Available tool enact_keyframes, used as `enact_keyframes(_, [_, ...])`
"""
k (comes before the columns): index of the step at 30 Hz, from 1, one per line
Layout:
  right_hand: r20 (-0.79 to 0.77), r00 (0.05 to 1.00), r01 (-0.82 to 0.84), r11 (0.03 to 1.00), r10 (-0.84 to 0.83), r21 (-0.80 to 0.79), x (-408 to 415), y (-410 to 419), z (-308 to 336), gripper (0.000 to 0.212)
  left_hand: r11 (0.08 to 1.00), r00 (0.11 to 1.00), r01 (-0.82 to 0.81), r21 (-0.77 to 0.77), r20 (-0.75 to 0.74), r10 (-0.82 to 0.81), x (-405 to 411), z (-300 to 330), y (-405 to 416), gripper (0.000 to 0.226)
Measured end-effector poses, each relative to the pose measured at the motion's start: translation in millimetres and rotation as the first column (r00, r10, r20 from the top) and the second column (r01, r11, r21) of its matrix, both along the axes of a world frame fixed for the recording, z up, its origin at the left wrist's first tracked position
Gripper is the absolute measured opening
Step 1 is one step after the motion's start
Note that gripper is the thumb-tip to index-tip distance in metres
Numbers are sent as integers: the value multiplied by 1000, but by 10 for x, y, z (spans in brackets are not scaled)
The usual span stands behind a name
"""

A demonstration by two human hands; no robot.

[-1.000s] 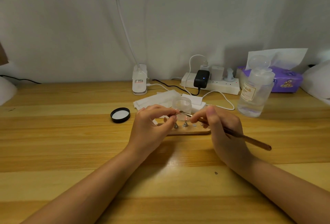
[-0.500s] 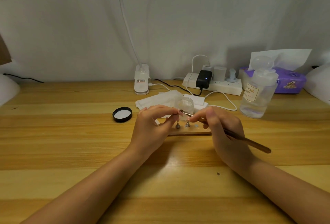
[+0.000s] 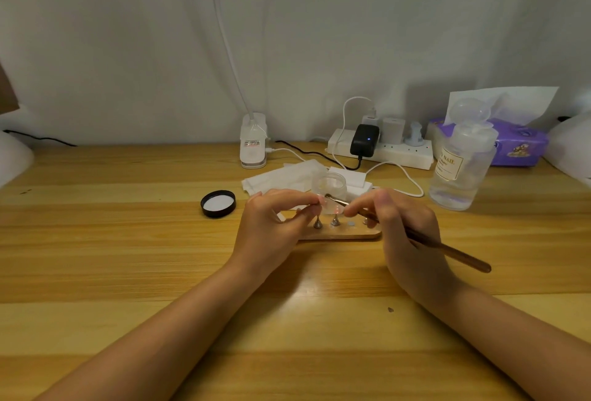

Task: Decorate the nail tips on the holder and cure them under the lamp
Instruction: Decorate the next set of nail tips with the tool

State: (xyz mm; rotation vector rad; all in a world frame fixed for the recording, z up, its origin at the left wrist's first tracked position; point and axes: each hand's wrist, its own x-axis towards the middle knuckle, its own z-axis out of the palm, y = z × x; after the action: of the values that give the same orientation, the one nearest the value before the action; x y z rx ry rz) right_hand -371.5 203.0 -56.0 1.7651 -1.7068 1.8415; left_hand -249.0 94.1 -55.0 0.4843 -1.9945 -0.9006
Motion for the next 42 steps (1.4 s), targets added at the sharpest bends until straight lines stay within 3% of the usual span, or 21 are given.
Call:
enact_keyframes(3, [-42,999,5,999,-3,44,13,-25,-2,36,1000,1000,-11,-1,1,11,5,7,4,24])
enact_keyframes(15, [60,998,-35,999,37,-31,3,3,-9,35,1000,1000,-14,10,-4,14,6,14,13,24])
enact_keyframes(19, [17,1000,-22,999,22,29,14,-20,-12,37,1000,1000,-13,12,-10,13,5,19,17,27])
enact_keyframes(25, [109,983,-146,989,147,-21,-1,-5,-43,44,1000,1000,-2,21,-15,2,2,14,10,27])
enact_keyframes(27, [91,987,-128,990,133,-57,4,6,-35,44,1000,1000,-4,19,-15,5,2,12,9,28])
enact_keyframes(32, [75,996,-46,998,43,32,5,-14,18,15,1000,1000,-8,23,-17,8,2,5,4,28])
enact_keyframes(37, [-113,994,-2,998,9,60,10,-25,12,24,1000,1000,-3,15,-29,4,3,6,7,27])
enact_keyframes(42, [-135,991,20,997,-10,69,-15,-23,-16,34,1000,999,-10,7,-34,10,3,10,7,28])
